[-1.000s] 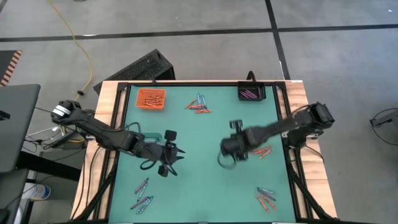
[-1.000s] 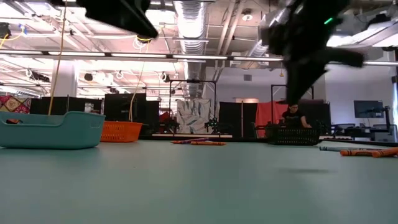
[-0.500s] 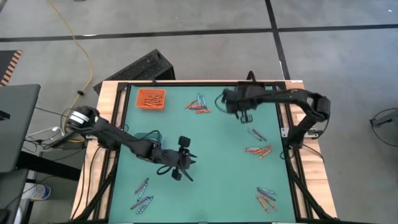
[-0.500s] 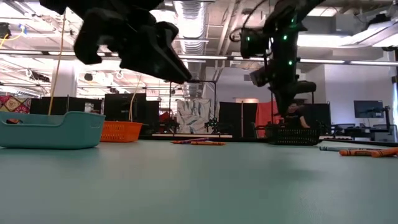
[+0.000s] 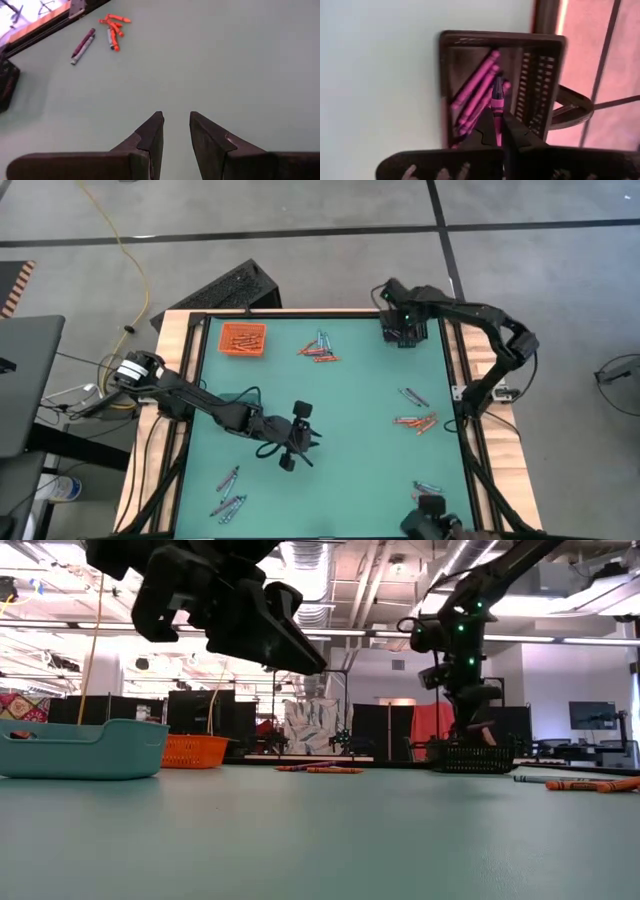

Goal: Sort crayons
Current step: Put the purple crayon into the top black basket

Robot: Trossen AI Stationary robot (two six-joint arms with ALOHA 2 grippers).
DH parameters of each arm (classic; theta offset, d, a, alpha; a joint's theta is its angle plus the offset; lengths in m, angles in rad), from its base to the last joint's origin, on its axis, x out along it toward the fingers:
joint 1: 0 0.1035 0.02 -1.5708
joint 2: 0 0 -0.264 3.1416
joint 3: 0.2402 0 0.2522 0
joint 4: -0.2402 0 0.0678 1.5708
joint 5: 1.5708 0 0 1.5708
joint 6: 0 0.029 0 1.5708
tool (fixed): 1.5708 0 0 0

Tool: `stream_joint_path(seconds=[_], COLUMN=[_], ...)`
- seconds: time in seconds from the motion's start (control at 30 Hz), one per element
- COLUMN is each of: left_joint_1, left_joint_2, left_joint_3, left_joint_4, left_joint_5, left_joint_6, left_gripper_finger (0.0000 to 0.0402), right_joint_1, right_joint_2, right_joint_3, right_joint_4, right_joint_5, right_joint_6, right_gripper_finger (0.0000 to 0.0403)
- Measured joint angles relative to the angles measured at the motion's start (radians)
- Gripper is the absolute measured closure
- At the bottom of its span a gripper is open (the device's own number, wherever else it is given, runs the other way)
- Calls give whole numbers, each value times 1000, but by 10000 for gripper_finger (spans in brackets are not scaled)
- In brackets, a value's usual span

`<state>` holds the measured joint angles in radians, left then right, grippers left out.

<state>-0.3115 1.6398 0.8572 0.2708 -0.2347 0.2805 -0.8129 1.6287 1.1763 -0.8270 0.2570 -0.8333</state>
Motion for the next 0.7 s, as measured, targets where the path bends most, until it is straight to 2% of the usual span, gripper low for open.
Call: stream_joint_path(seconds=[0.17, 0.3, 0.7], left_joint_1=[0, -1, -7], left_joint_2=[0, 0, -1], left_joint_3=[0, 0, 0], left_joint_4=[1, 0, 8], left_joint_5=[10, 21, 23], left_joint_6=[-9, -23, -58], left_gripper_finger=[317, 317, 317], right_joint_1=[-90, -119, -118], right_joint_2=[0, 0, 0], right_joint_3=[0, 0, 0], right_joint_4=[27, 48, 73], right_joint_5=[-108, -180, -184], right_joint_6=[-6, -8, 5], right_gripper_finger=[400, 394, 329])
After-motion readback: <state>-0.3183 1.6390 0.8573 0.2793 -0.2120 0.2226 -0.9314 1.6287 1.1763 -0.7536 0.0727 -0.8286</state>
